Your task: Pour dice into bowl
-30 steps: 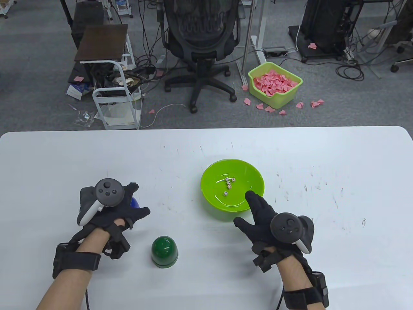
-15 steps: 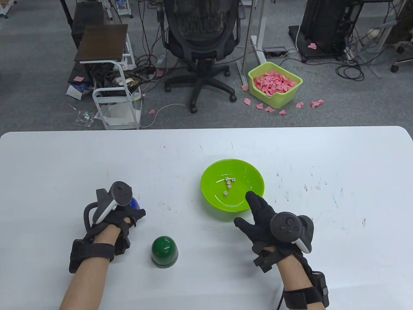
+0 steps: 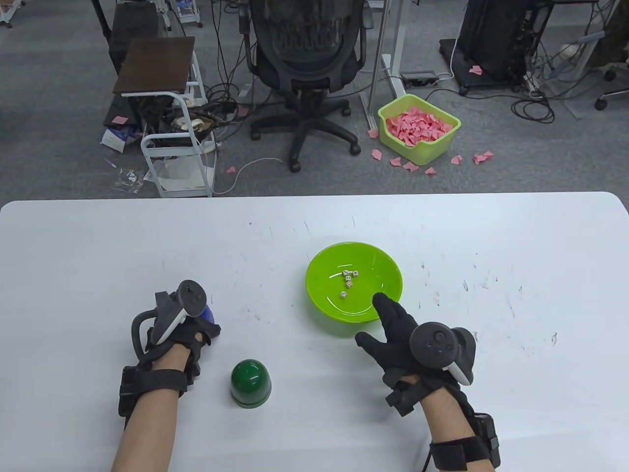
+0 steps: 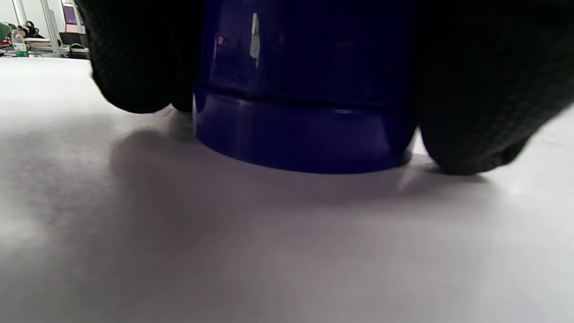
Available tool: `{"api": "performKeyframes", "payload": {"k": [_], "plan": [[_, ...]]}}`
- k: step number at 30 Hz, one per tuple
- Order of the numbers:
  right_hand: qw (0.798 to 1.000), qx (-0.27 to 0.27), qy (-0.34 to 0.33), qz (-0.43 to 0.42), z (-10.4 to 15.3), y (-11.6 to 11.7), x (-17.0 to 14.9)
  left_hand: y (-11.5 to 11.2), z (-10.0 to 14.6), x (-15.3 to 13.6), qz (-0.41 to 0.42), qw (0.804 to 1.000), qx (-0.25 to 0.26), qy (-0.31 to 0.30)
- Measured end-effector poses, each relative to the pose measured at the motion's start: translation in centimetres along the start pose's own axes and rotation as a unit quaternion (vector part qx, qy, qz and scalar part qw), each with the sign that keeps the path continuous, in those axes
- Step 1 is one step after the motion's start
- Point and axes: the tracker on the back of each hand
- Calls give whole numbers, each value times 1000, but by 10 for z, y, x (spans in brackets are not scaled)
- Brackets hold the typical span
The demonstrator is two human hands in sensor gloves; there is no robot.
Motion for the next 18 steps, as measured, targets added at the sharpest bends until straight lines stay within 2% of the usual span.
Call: {"api": "performKeyframes", "payload": {"k": [10, 13, 18], "plan": [[1000, -6, -6, -9, 0, -1, 2, 1, 3, -4, -2, 999, 21, -27], [1000, -10, -9, -13, 0, 0, 2, 9, 7, -5, 18, 999, 23, -40], [999, -25, -16, -12, 2, 1, 4, 36, 23, 3, 55, 993, 40, -93]]}}
Point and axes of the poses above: the tracker on the back of each hand, its own x axis roughly to the thumb side, its own z axis roughly from the fingertips to the wrist, y = z × x, and after that the axes turned 13 degrees about y, right-handed
